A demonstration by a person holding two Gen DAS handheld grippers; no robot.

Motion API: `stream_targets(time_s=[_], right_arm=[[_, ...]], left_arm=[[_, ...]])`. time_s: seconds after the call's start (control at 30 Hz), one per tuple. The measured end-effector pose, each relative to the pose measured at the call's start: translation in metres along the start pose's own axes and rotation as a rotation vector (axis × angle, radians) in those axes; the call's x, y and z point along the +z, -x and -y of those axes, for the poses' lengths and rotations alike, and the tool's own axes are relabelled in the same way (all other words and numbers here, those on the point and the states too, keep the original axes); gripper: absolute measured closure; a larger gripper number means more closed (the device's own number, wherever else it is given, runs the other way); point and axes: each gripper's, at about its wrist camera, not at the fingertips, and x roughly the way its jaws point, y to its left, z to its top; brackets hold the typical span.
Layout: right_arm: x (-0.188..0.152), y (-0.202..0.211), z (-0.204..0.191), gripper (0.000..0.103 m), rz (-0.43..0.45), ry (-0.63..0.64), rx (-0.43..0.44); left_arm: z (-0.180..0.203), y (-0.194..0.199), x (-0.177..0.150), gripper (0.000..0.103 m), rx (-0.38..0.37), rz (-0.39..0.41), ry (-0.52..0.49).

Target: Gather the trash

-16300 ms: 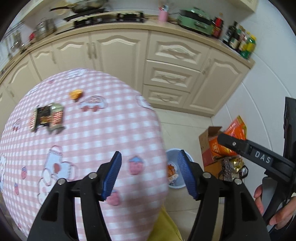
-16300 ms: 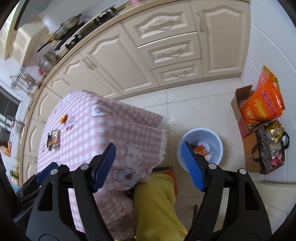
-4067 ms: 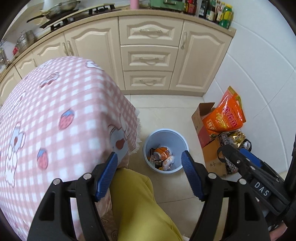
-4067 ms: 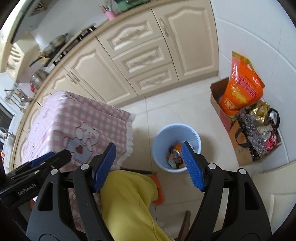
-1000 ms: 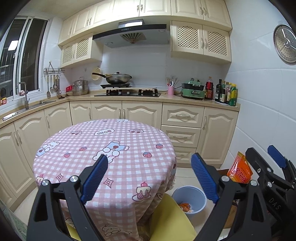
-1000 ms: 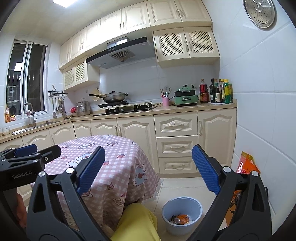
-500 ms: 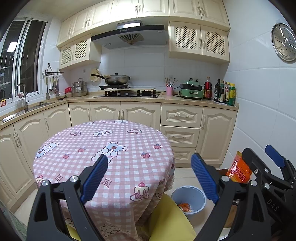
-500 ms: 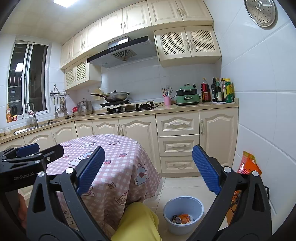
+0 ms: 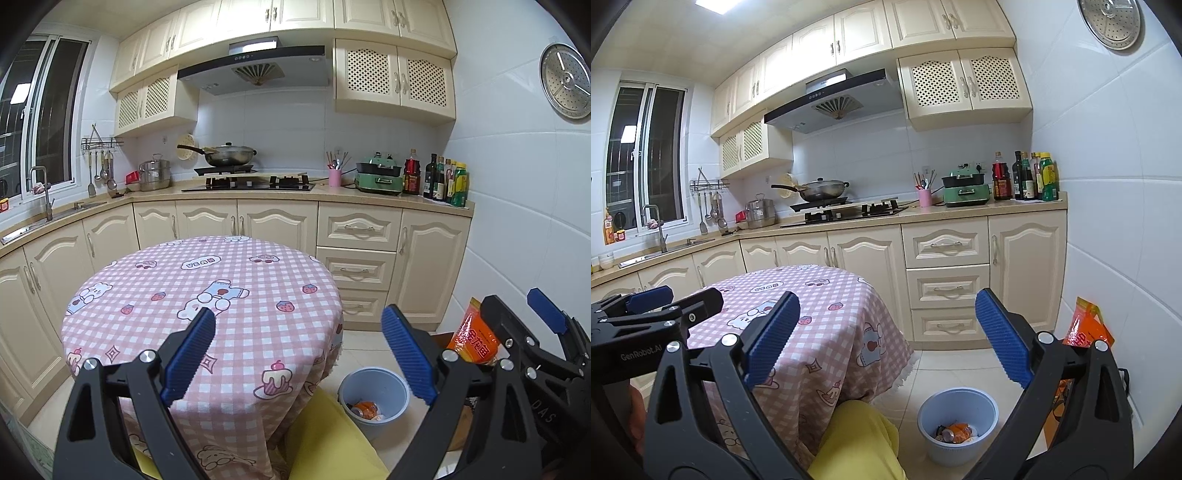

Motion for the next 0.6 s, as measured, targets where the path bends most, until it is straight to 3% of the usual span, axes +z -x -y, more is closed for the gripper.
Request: stream_targets(time_s=[0.6], right_arm=[[0.0000,0.0007,0.0043,0.009,-0.008,-0.004,-0.002]], left_arm=[[0.0062,-0.0031,0.0008,0.012,-0.018,-0.003,-0.016]])
